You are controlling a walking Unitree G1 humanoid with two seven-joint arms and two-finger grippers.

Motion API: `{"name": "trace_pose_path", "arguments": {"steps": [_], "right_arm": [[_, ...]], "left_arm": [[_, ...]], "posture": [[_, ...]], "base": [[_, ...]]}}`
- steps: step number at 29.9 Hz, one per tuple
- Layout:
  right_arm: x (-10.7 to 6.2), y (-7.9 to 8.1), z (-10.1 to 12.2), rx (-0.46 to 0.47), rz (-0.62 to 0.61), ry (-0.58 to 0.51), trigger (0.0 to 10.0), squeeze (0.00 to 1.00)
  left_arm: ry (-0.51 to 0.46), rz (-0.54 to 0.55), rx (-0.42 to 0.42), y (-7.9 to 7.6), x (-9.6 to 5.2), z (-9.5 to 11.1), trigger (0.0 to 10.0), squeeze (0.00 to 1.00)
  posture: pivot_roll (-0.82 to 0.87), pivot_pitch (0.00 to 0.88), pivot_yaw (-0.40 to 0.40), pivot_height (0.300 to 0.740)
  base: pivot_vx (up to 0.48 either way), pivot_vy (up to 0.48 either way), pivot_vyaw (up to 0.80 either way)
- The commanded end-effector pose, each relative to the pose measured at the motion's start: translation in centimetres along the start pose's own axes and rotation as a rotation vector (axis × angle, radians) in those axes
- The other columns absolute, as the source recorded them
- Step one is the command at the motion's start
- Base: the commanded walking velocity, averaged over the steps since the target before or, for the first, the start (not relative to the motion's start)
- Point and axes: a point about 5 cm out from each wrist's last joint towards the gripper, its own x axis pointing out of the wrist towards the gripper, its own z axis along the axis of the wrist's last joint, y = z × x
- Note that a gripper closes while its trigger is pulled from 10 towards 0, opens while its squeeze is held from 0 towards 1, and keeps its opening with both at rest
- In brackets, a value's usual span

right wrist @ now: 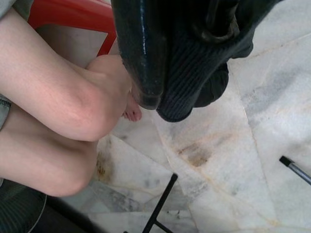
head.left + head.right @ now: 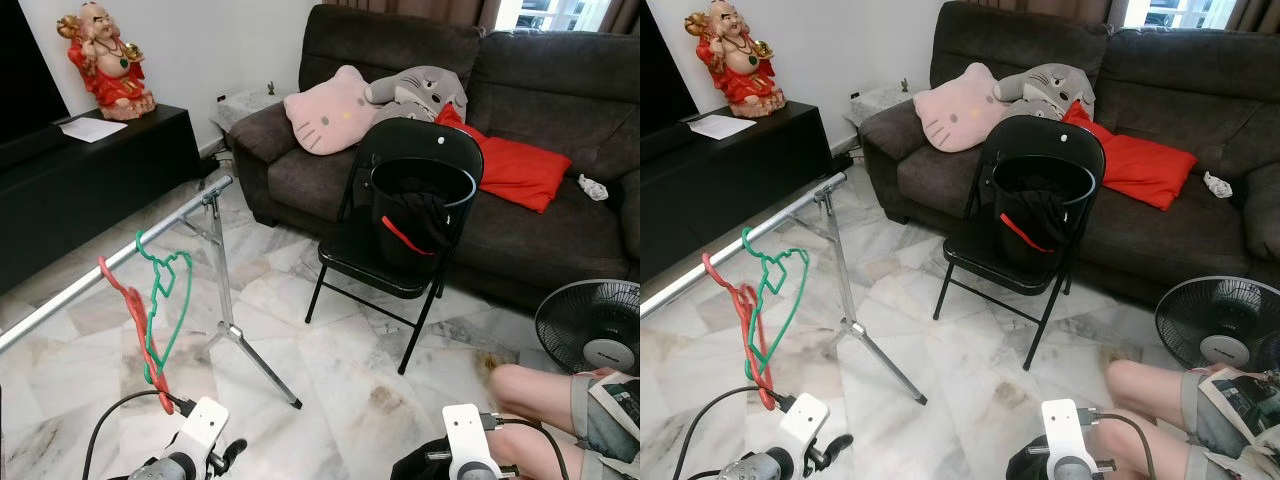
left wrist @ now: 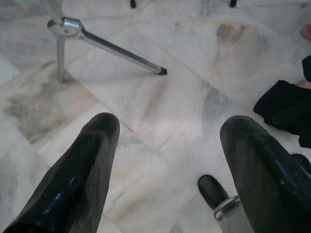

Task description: Hang hanger

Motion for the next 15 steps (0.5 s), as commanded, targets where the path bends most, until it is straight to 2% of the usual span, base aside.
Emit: {"name": "trace_pose_path", "arguments": {"steps": [1,5,6,7,8,15], "right_arm": [[-0.1,0.1,-0.4,-0.010,0.010,0.015,10.0,0.00],[-0.1,0.2,-0.5,-0.010,0.014,0.018,10.0,0.00],[-0.1,0.2,-0.5,-0.008,0.015,0.017,10.0,0.00],[-0.1,0.2,-0.5,-0.008,0.015,0.017,10.0,0.00],[-0.1,0.2,-0.5,-0.007,0.016,0.015,10.0,0.00],[-0.1,0.2,-0.5,-0.006,0.021,0.012,10.0,0.00]], "left_arm": [[-0.008,0.009,-0.038,0.3,0.1,0.3,10.0,0.00],[-0.083,-0.021,-0.064,-0.1,0.1,1.1,10.0,0.00],[-0.151,-0.053,-0.081,-0.4,0.0,2.0,10.0,0.00],[-0.151,-0.053,-0.081,-0.4,0.0,2.0,10.0,0.00],[-0.201,-0.075,-0.082,-0.5,-0.2,2.6,10.0,0.00],[-0.264,-0.165,-0.027,-1.0,-0.5,3.5,10.0,0.00]], "posture": [[0.05,0.000,0.009,0.740],[0.05,0.000,0.007,0.740],[0.05,0.000,0.005,0.740],[0.05,0.000,0.005,0.740],[0.05,0.000,0.002,0.740],[0.05,0.000,0.000,0.740]], "base": [[0.000,0.000,0.00],[0.000,0.000,0.00],[0.000,0.000,0.00],[0.000,0.000,0.00],[0.000,0.000,0.00],[0.000,0.000,0.00]]}}
